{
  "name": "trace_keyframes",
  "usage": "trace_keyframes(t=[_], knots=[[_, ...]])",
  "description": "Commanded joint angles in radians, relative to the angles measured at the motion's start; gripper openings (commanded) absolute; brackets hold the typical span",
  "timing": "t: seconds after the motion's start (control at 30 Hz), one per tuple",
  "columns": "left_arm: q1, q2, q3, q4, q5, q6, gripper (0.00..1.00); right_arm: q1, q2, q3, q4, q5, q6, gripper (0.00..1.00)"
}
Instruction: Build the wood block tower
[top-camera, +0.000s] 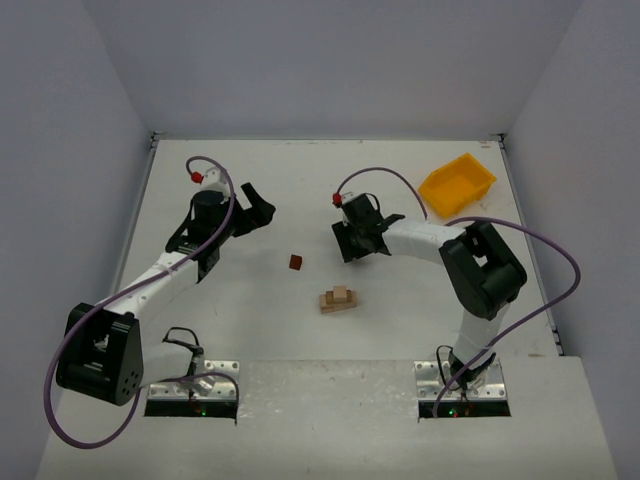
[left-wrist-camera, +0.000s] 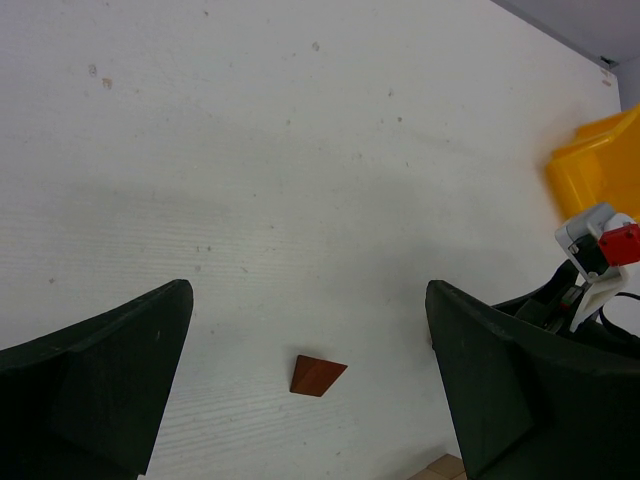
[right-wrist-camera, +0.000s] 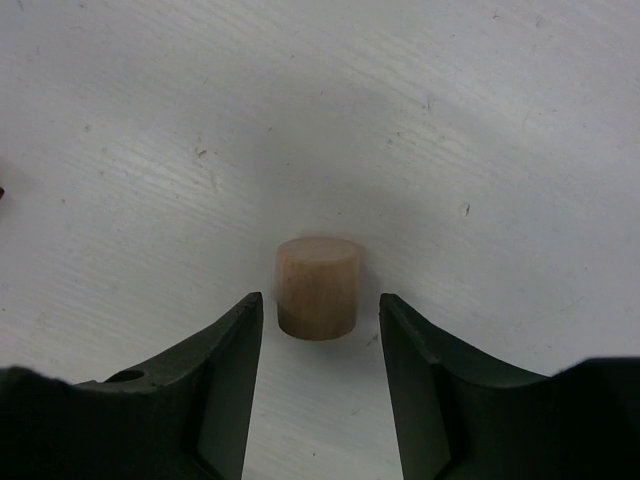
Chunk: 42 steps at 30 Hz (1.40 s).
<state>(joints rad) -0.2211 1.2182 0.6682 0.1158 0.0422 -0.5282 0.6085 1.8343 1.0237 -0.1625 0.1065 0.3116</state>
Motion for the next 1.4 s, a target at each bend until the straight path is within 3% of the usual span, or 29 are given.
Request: trace_keyframes(t=[0.0,0.13,0.43,0.57,0.63,0.77,0.83,0.9,1.07,1.37], knots=[[0.006,0.001,0.049,0.028,0.007,0.014,1.0,0.015,0.012,0.016,0.013,0.045,-0.039,0.5],[0.006,-0.003,0.047,0.027,0.004,0.016,1.0,0.019,0.019,0.021,0.008,0.048,-0.039,0.47],[0.007,-0.01,0.043,0.032,0.022,0.017,1.0,0.02,0.005,-0.004,0.038,0.045,-0.07,0.25],[0.006,-0.009,0.04,0.067,0.123,0.027,1.0,0.019,-0.051,-0.064,0.119,0.049,-0.149,0.16],[0.006,-0.006,0.031,0.112,0.272,0.031,1.0,0.019,-0.131,-0.105,0.201,0.042,-0.204,0.14],[-0.032,0.037,0.045,0.206,0.526,0.022,1.0,0.019,-0.293,-0.245,0.37,-0.052,-0.356,0.13],[-0.068,0.053,0.062,0.211,0.549,0.03,1.0,0.017,-0.373,-0.301,0.43,-0.078,-0.394,0.12],[-0.131,0.075,0.087,0.211,0.566,0.043,1.0,0.019,-0.525,-0.412,0.514,-0.234,-0.442,0.13],[-0.239,0.081,0.113,0.228,0.568,0.034,1.0,0.019,-0.676,-0.541,0.631,-0.49,-0.471,0.15],[-0.294,0.083,0.086,0.262,0.547,-0.002,0.99,0.019,-0.744,-0.586,0.695,-0.596,-0.432,0.16]])
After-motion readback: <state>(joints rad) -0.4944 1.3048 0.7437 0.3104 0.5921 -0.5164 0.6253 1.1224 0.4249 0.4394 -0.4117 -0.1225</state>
